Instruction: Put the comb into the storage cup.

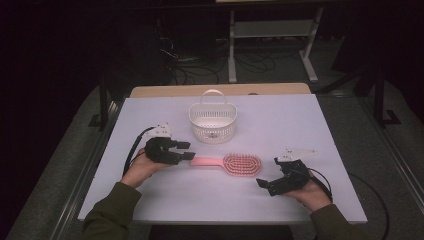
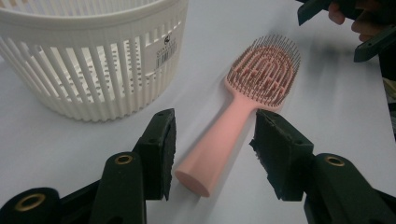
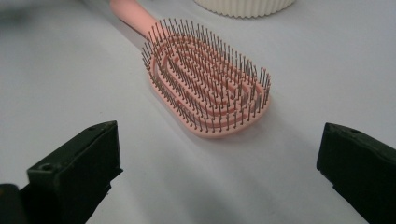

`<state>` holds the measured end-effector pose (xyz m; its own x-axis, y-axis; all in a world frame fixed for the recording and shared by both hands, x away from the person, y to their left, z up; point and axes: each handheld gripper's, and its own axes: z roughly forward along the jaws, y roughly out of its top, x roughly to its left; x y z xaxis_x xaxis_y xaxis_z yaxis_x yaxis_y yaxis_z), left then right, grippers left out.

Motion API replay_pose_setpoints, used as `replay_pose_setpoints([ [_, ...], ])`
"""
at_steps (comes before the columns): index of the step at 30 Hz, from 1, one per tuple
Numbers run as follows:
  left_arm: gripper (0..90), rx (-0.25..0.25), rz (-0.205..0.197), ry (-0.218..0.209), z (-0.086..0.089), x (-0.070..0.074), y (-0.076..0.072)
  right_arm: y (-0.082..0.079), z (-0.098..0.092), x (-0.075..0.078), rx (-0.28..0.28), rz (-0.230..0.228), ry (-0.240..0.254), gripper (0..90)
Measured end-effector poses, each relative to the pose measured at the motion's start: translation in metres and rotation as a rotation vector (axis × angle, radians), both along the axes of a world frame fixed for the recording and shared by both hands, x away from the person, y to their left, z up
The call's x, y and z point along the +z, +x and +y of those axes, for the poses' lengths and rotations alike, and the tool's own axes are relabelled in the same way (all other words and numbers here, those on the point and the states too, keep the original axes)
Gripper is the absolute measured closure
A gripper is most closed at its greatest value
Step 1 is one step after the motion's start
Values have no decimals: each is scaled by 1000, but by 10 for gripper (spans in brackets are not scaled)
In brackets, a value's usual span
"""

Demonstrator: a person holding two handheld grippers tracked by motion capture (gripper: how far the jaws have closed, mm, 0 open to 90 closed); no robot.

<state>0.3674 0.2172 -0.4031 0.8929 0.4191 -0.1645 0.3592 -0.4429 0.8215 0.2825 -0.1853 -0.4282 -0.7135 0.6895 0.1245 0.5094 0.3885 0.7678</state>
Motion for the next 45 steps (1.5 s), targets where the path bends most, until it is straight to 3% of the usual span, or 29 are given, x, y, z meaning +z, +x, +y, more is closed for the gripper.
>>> replay_pose_setpoints([
  [12,574,10,-5,14,-11,-2,10,0,-1,1,-2,-2,4,0],
  [16,632,12,-5,21,-13,-4,11,0,0,1,-1,-1,1,0],
  [26,800,11,3,94,-19,-16,18,0,0,0,1,-2,-4,0],
  [31,899,22,6,90,-19,-15,20,-1,0,1,1,-3,-7,0],
  [45,900,22,38,143,-24,-28,24,-1,0,0,1,1,-11,0],
])
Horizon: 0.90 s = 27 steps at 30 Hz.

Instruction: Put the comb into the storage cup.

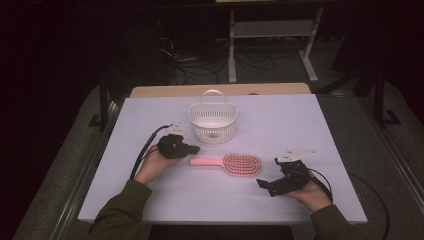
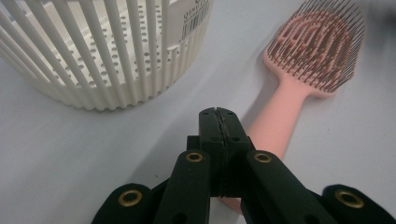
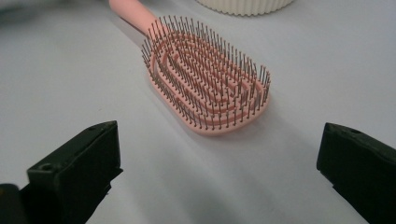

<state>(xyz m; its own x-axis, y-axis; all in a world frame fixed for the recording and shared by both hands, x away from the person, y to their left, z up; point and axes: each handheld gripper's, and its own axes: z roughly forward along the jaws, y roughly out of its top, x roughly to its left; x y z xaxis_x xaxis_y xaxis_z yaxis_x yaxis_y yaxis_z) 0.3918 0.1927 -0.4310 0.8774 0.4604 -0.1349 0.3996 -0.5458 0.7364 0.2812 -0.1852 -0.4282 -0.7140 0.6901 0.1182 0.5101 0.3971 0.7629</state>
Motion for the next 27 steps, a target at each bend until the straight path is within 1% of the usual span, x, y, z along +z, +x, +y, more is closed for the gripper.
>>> replay_pose_setpoints([
  [2,900,1,4,8,0,-1,1,0,0,0,0,-1,0,0],
  [4,900,3,7,6,0,-2,1,0,0,0,0,-2,-1,0],
  [5,900,2,11,18,-1,-4,1,0,0,0,0,0,-3,0],
  [9,900,-1,11,36,-2,-6,1,0,0,0,0,2,-3,0],
  [16,900,0,17,35,-1,-6,1,0,0,0,1,2,-5,0],
  [27,900,-33,30,57,-4,-7,-3,-1,1,-1,1,4,-4,0],
])
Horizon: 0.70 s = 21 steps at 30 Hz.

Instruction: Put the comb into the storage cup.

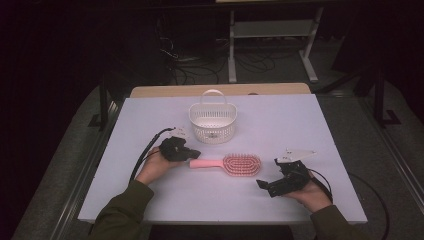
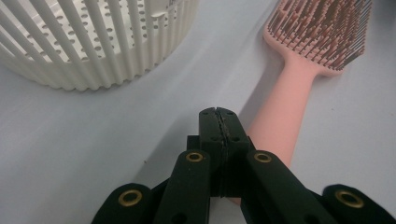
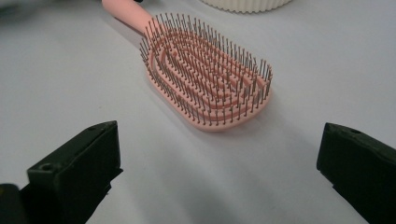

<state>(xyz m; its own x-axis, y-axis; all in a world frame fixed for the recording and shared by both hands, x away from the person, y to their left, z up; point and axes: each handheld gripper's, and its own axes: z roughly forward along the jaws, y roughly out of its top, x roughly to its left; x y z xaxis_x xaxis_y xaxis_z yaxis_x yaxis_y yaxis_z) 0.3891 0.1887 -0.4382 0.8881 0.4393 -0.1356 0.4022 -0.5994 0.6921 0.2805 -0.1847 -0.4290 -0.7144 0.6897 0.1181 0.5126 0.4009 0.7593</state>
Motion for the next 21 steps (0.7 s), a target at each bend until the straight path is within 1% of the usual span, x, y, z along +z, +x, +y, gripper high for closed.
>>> replay_pose_setpoints([
  [11,900,-18,14,18,3,0,-6,0,0,-1,4,3,-5,0],
  [15,900,-36,16,32,3,0,-9,0,1,-1,9,8,-6,0],
  [17,900,-40,15,34,3,0,-11,0,1,-2,9,10,-6,0],
  [21,900,-50,28,33,4,0,-12,0,1,-2,9,12,-6,0],
])
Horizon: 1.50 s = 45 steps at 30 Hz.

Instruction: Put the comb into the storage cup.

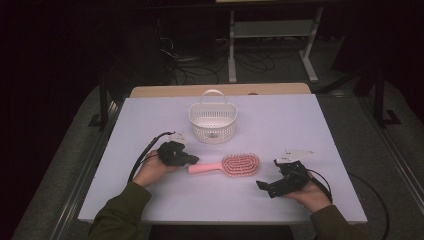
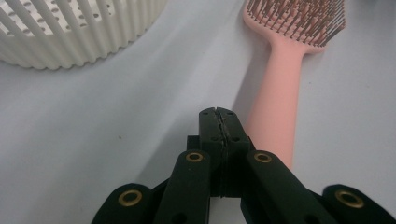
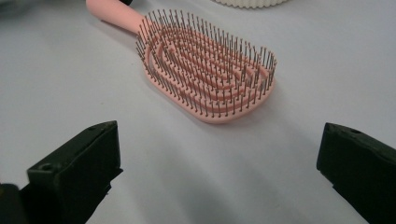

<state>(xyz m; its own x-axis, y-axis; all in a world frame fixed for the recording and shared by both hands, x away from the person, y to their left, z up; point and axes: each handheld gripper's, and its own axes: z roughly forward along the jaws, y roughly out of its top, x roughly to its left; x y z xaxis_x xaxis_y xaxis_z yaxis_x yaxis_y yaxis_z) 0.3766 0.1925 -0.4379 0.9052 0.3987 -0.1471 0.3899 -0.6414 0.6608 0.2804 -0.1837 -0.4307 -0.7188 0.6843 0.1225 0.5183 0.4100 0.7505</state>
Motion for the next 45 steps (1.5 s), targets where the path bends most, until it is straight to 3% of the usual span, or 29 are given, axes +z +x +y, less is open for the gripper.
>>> replay_pose_setpoints([
  [34,900,-134,46,62,-10,3,-23,-1,0,0,13,2,-4,0],
  [45,900,-146,54,71,-13,4,-29,-1,1,0,13,3,-3,0],
])
